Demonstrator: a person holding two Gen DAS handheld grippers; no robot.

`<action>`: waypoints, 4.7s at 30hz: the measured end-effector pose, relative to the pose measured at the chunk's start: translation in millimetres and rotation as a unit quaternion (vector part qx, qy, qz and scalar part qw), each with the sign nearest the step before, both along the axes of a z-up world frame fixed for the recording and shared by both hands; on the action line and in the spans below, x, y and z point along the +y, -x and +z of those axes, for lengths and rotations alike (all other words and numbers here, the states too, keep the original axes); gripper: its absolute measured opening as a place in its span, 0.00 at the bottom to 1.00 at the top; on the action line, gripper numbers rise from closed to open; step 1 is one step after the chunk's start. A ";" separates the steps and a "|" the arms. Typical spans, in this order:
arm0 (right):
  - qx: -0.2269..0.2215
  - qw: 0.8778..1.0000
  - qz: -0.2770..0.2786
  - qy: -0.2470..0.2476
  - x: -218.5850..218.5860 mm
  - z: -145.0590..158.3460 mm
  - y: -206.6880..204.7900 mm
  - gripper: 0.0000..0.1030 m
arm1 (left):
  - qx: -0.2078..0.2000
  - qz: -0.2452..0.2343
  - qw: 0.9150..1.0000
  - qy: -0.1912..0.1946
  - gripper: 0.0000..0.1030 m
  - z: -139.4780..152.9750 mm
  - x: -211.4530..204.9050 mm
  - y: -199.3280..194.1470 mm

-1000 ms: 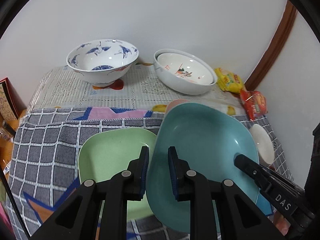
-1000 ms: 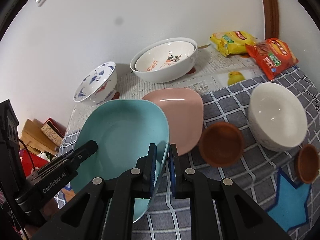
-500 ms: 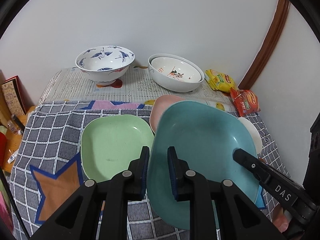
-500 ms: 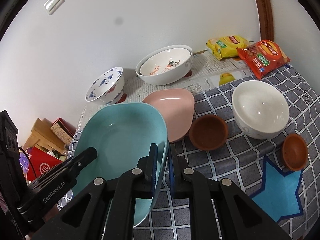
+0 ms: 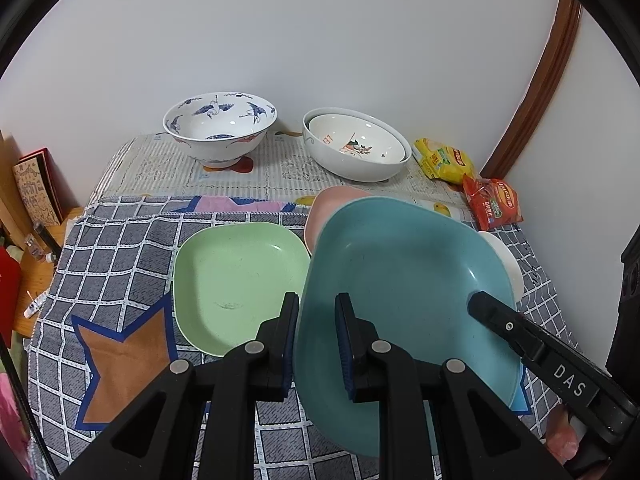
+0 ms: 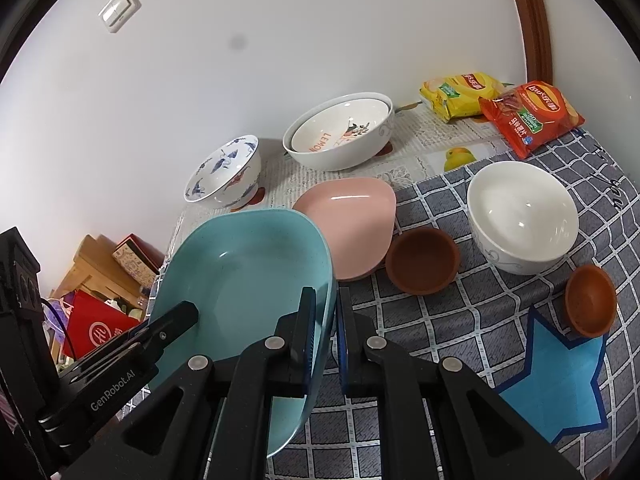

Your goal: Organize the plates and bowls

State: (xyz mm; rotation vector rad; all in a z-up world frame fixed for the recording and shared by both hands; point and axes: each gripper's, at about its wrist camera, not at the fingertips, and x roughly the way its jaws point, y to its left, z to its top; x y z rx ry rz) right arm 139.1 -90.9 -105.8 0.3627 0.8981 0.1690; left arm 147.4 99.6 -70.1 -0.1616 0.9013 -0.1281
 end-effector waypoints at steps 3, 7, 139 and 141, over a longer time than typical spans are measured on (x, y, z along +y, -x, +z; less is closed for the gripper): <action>0.000 1.000 -0.001 -0.001 -0.8 0.3 -0.4 0.10 | -0.001 0.000 1.000 0.001 0.17 0.8 -0.8 0.9; 0.000 1.000 -0.001 -0.003 -0.2 0.1 -0.5 0.10 | 0.001 0.000 1.000 0.002 0.17 0.9 -0.3 1.6; 0.040 0.986 0.126 0.098 120.9 -48.5 -72.6 0.09 | 0.047 0.086 0.994 0.044 0.17 -60.4 109.6 -36.4; 0.029 0.985 0.136 0.100 129.9 -41.9 -80.7 0.09 | 0.043 0.099 0.993 0.044 0.17 -55.7 116.2 -39.2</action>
